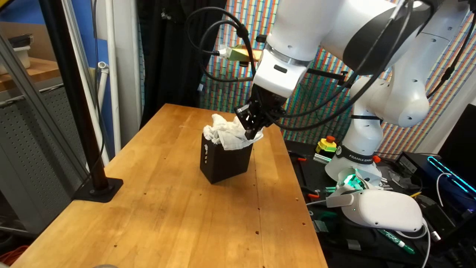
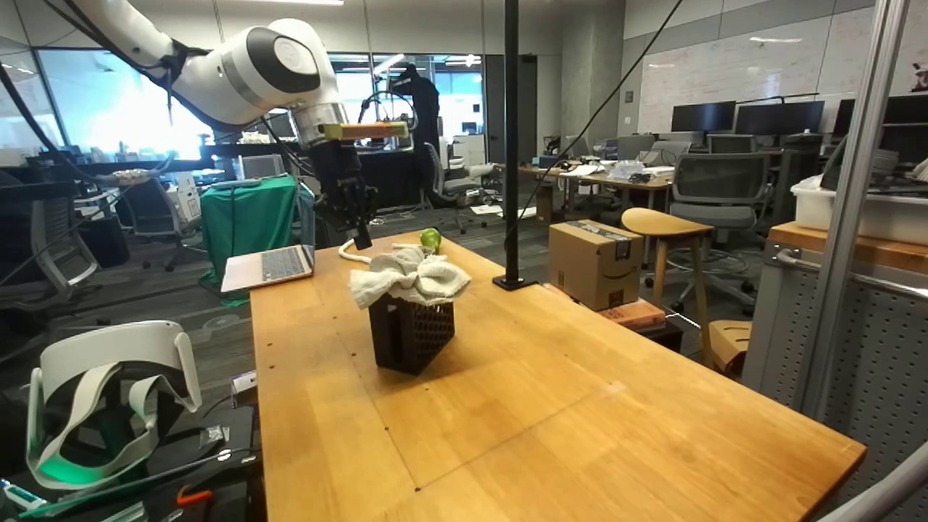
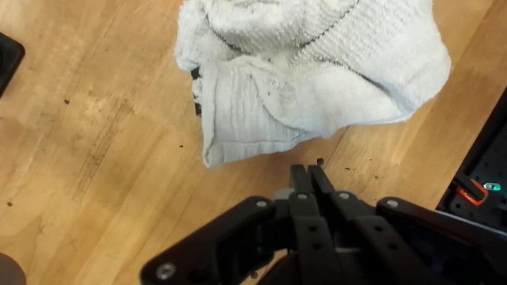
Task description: Place the white towel inside the black basket
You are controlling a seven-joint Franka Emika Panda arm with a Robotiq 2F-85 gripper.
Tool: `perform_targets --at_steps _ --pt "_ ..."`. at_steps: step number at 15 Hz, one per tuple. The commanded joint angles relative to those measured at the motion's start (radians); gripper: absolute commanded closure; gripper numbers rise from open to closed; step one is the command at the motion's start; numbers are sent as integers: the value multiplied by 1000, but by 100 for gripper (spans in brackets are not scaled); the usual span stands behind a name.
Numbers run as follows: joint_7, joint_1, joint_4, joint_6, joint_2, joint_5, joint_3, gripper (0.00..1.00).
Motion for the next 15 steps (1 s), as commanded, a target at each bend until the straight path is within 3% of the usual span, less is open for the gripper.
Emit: perform_targets --at_steps 1,8,15 --pt "15 19 7 39 50 -29 11 91" --pt "-4 4 -2 123 147 -39 -1 91" --pt "42 7 4 62 109 -138 0 91"
